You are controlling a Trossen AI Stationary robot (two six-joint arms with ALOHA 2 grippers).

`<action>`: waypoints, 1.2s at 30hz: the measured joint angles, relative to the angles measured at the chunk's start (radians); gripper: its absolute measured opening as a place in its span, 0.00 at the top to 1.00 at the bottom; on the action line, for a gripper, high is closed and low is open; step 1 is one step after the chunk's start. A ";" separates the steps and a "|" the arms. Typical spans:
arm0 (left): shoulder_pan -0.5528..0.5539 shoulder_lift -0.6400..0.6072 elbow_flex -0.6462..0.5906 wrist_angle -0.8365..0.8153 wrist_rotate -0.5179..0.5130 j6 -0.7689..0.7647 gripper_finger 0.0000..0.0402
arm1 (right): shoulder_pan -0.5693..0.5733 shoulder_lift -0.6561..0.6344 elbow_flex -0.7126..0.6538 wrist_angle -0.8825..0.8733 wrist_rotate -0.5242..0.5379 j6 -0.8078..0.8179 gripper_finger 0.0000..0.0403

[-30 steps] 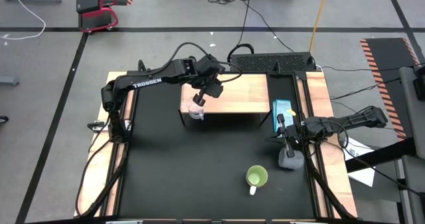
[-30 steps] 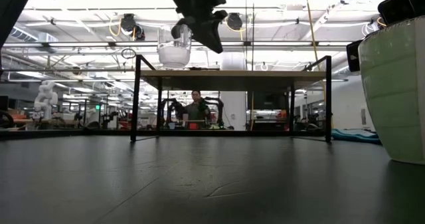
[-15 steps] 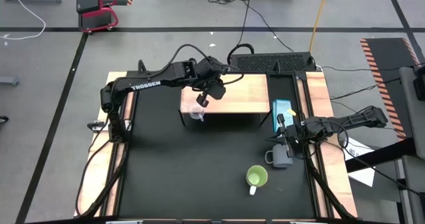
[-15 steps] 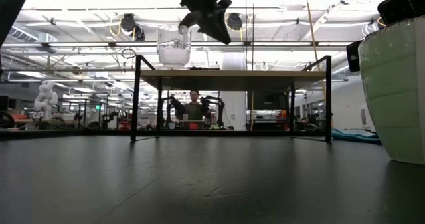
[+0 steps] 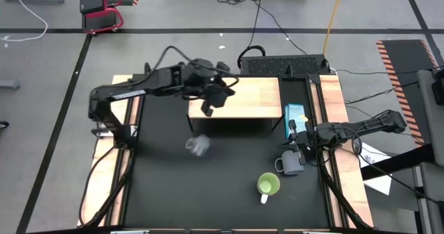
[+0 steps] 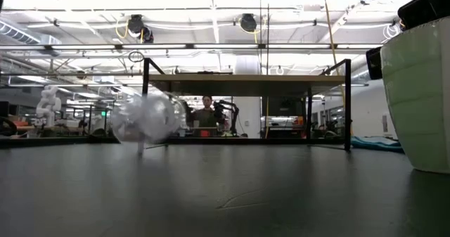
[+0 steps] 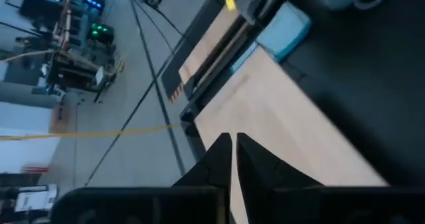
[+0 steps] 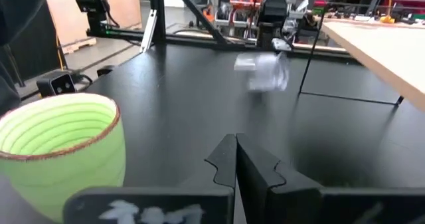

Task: Stack small to large cups/mugs on shelf
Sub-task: Put the gray mug on the shelf

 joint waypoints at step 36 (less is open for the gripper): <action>-0.129 -0.103 -0.002 -0.185 -0.070 -0.618 0.94 | 0.000 0.029 0.000 0.053 0.000 0.080 1.00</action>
